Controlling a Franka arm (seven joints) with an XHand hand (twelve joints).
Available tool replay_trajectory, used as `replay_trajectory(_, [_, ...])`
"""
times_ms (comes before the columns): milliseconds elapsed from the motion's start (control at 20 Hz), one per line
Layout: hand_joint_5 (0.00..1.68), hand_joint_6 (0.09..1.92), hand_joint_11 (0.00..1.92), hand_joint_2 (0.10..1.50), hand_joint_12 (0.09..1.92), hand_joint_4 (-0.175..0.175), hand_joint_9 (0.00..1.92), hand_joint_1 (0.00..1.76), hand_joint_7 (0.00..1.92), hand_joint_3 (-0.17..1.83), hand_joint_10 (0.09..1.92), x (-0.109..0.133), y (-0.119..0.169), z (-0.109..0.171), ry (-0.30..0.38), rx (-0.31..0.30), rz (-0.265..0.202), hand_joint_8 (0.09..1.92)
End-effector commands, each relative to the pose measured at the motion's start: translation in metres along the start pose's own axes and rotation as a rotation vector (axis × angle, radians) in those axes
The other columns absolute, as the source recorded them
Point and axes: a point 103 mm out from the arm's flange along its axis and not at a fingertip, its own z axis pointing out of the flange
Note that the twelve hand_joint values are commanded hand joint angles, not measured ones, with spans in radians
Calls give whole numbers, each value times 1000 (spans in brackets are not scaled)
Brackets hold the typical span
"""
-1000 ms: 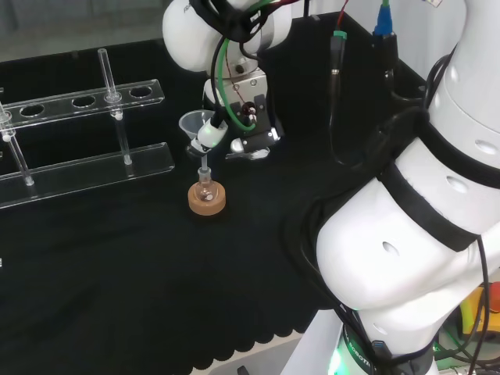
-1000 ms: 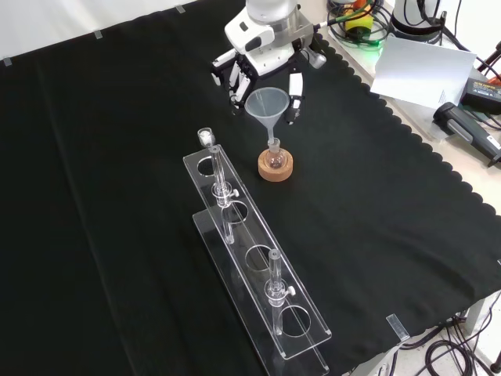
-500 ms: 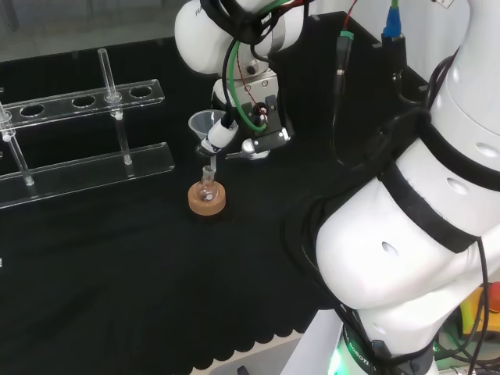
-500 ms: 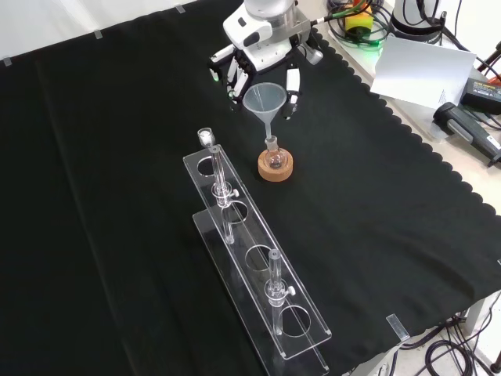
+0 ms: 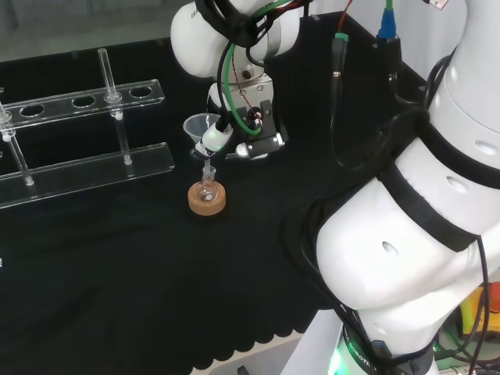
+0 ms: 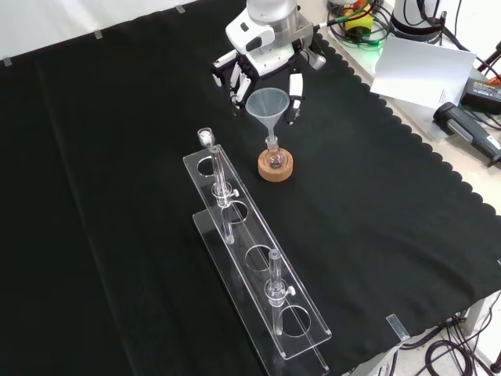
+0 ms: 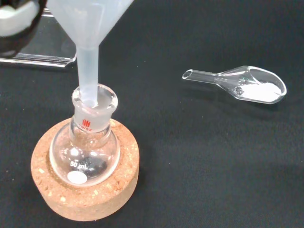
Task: Place the funnel on the round-bottom flask.
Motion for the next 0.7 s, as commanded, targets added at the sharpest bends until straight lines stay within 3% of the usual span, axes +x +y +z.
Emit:
replay_trajectory(50, [1195, 427, 0, 530, 1494, 175, 990, 869, 1381, 655, 240, 1, 0, 4, 10, 1, 11, 266])
replay_trajectory(700, [1196, 426, 0, 530, 1495, 175, 991, 874, 1381, 659, 237, 12, -3, 21, 7, -4, -14, 265])
